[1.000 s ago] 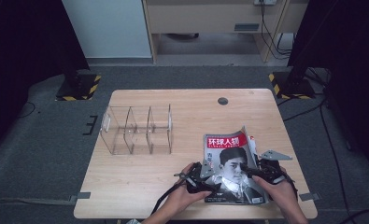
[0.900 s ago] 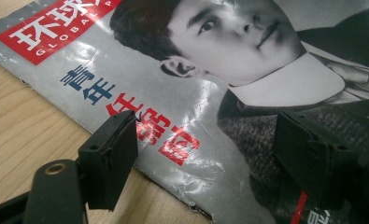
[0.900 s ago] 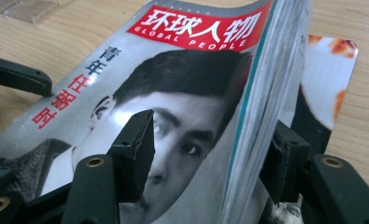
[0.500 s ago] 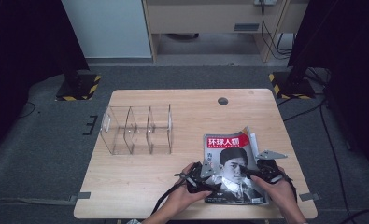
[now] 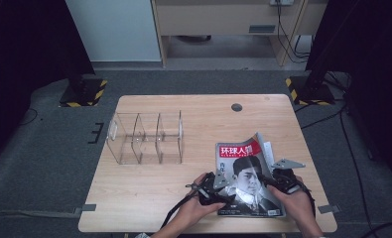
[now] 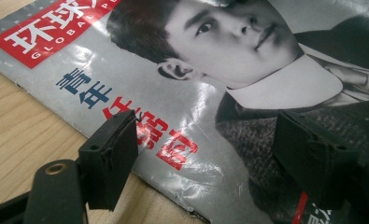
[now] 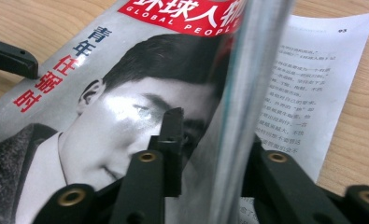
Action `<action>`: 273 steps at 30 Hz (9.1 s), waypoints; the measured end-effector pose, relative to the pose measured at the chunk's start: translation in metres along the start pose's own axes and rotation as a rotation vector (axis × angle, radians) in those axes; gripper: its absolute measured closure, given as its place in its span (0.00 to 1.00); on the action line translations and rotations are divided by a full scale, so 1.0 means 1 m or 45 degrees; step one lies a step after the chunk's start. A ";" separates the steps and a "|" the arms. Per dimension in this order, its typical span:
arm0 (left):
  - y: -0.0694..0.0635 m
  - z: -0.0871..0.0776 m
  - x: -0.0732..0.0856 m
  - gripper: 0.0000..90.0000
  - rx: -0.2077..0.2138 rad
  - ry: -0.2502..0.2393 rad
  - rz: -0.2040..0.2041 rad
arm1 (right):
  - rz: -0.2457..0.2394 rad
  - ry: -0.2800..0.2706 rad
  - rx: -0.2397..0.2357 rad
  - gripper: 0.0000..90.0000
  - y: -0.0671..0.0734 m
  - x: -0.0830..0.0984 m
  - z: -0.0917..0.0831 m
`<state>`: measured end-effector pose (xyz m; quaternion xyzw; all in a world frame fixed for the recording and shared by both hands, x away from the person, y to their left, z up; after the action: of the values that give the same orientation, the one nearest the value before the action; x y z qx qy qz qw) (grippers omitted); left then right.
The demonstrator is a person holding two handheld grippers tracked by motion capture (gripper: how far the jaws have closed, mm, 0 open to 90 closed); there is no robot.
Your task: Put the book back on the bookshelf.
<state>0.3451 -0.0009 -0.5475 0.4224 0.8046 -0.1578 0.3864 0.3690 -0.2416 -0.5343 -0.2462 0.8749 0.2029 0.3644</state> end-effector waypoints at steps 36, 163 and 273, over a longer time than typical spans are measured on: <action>0.044 -0.001 -0.001 0.08 -0.027 -0.075 -0.262 | -0.065 -0.204 -0.073 0.98 0.014 -0.015 -0.021; 0.079 0.041 -0.075 0.71 0.166 0.055 -0.323 | -0.010 -0.067 0.049 0.64 -0.011 0.011 0.007; 0.097 -0.067 -0.131 0.96 0.178 -0.245 -0.319 | 0.126 -0.160 0.218 0.49 -0.029 0.008 -0.016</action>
<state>0.4359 0.0223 -0.3977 0.3275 0.7973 -0.3001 0.4087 0.3725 -0.2756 -0.5347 -0.1574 0.8755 0.1602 0.4278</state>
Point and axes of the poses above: each handheld gripper's, and its own axes: z roughly forward along the jaws, x roughly out of its underside, y roughly to its left, the point moved 2 cm from there along z, roughly forward along the jaws, and after that the axes turned 6 degrees about -x, right-handed, at the moved point
